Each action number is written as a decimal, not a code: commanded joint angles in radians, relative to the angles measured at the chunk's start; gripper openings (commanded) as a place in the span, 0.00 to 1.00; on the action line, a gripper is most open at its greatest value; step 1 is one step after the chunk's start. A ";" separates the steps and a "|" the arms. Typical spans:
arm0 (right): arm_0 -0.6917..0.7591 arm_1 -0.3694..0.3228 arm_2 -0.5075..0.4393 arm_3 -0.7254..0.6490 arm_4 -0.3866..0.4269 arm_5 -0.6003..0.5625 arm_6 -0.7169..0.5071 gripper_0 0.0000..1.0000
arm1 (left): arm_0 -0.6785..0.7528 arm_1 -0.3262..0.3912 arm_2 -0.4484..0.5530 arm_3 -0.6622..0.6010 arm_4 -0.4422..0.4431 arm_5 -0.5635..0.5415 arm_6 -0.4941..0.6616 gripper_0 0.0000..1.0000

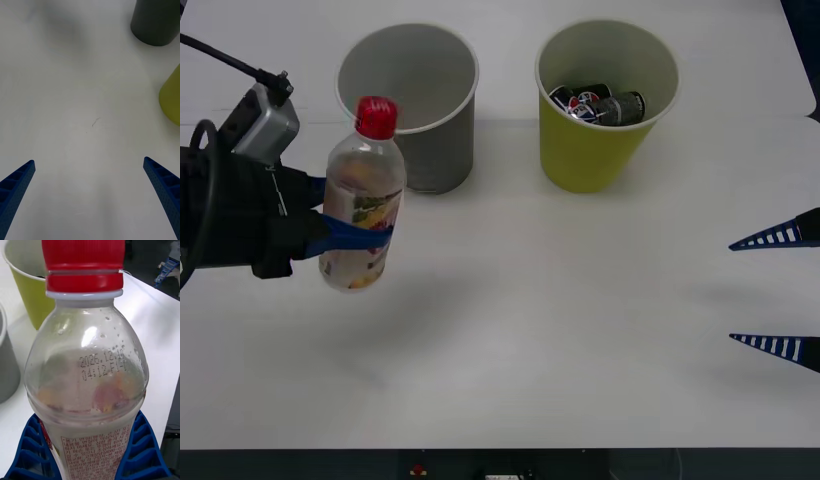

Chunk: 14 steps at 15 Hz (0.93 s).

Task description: Put the can into the green bin and the plastic bottle into the gray bin

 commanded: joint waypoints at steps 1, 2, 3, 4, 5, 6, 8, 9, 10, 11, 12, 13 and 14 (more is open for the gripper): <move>0.000 0.000 0.000 0.000 0.000 0.000 0.000 1.00 | -0.104 0.063 -0.009 0.084 0.034 -0.002 0.023 0.00; 0.000 0.000 0.000 0.000 0.000 0.000 0.000 1.00 | -0.170 0.078 -0.042 0.144 0.058 -0.002 0.001 0.00; 0.000 0.000 0.000 0.000 0.000 0.000 0.000 1.00 | -0.233 0.087 -0.085 0.196 0.072 -0.003 0.001 0.00; 0.000 0.000 0.000 0.000 0.000 0.000 0.000 1.00 | -0.296 0.092 -0.129 0.247 0.072 -0.003 0.001 0.00; 0.000 0.000 0.000 0.000 0.000 0.000 0.000 1.00 | -0.376 0.095 -0.189 0.311 0.064 -0.003 0.001 0.00; 0.000 0.000 0.000 0.000 0.000 0.000 0.000 1.00 | -0.437 0.095 -0.230 0.359 0.061 -0.003 0.001 0.00; 0.000 0.000 0.000 0.000 0.000 0.000 0.000 1.00 | -0.569 0.095 -0.318 0.464 0.052 -0.003 0.000 0.00; 0.000 0.000 0.000 0.000 0.000 0.000 0.000 1.00 | -0.630 0.089 -0.361 0.512 0.049 -0.003 0.000 0.00; 0.000 0.000 0.000 0.000 0.000 0.000 0.000 1.00 | -0.680 0.084 -0.390 0.553 0.043 -0.005 0.000 0.00; 0.000 0.000 0.000 0.000 0.000 0.000 0.000 1.00 | -0.724 0.069 -0.410 0.596 0.035 -0.022 0.000 0.00; 0.000 0.000 0.000 0.000 0.000 0.000 0.000 1.00 | -0.795 0.031 -0.421 0.659 0.000 -0.083 0.000 0.00; 0.000 0.000 0.000 0.000 0.000 0.000 0.000 1.00 | -0.842 -0.005 -0.422 0.714 -0.032 -0.126 -0.014 0.00; 0.000 0.000 0.000 0.000 0.000 0.000 0.000 1.00 | -0.868 -0.025 -0.421 0.750 -0.054 -0.148 -0.025 0.00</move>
